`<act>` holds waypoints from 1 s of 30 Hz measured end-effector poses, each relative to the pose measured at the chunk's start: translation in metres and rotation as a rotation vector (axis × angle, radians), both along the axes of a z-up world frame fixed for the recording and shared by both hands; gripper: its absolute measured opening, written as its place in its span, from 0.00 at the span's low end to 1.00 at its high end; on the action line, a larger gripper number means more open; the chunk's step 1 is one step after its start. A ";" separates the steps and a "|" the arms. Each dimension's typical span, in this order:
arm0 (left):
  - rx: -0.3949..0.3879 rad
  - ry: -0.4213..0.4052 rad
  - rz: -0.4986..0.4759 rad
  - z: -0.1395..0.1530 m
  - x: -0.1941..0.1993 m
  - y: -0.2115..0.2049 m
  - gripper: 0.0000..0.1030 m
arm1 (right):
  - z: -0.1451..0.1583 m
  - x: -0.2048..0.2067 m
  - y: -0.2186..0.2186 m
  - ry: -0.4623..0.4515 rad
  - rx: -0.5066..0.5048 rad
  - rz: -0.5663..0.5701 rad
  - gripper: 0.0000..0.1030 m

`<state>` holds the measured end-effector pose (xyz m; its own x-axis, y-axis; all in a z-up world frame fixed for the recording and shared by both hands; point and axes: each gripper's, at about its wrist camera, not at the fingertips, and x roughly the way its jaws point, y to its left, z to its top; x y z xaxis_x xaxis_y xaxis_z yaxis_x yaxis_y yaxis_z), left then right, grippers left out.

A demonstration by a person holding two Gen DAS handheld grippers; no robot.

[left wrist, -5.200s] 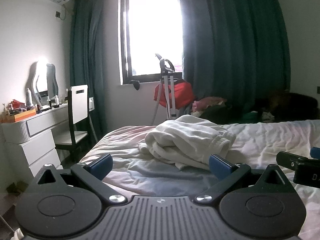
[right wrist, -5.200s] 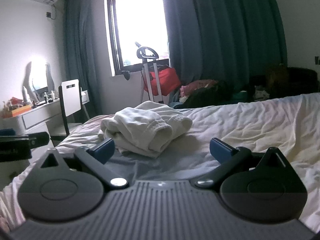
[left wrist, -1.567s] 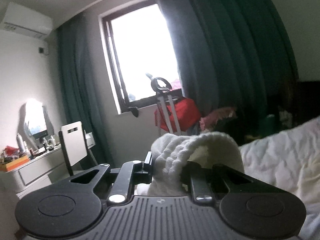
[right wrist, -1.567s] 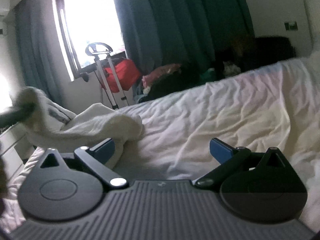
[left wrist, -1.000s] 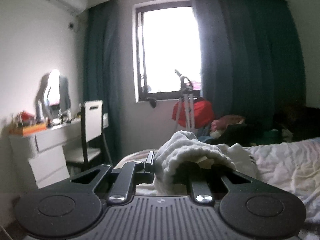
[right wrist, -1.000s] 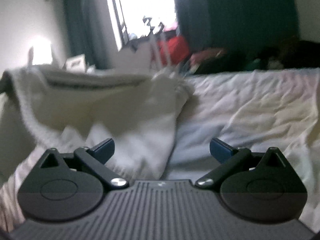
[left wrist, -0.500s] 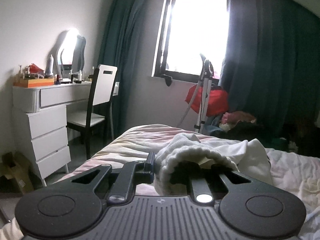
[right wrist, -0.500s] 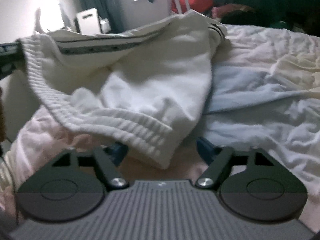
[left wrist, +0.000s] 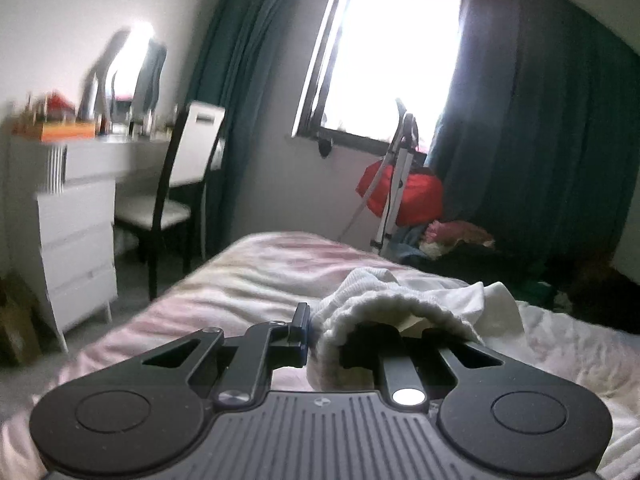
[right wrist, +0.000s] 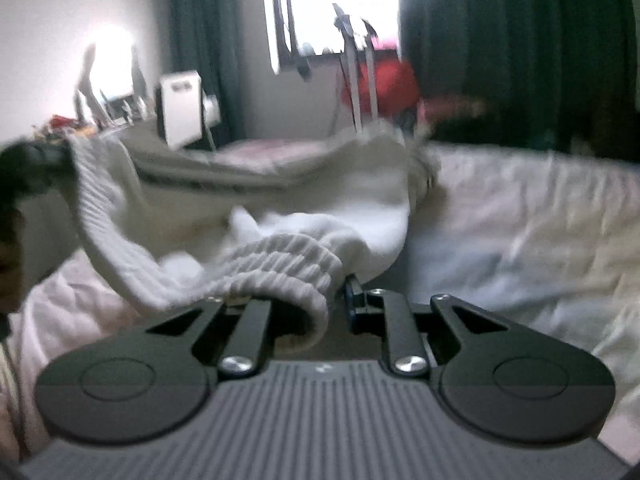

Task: Fold clothes
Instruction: 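Lift the cuffs with both grippers and pull the sweatpants out flat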

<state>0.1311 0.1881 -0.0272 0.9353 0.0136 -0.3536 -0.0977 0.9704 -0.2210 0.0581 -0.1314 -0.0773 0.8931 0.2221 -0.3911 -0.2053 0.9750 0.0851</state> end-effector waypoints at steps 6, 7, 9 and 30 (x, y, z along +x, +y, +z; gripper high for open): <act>0.041 0.170 -0.049 -0.020 0.010 0.017 0.14 | 0.003 -0.016 0.006 0.057 -0.061 0.074 0.22; 0.032 0.191 -0.072 -0.026 0.012 0.020 0.15 | -0.004 -0.013 0.008 0.097 -0.072 0.084 0.23; 0.004 0.227 -0.084 -0.035 0.016 0.027 0.21 | -0.017 -0.005 0.008 0.178 -0.080 0.094 0.23; -0.067 0.230 -0.239 -0.003 -0.034 0.034 0.83 | -0.029 0.013 -0.063 0.378 0.458 0.064 0.79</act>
<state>0.0972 0.2225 -0.0307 0.8046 -0.2270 -0.5487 0.0763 0.9559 -0.2837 0.0715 -0.1945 -0.1067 0.6900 0.4916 -0.5313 -0.1356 0.8089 0.5722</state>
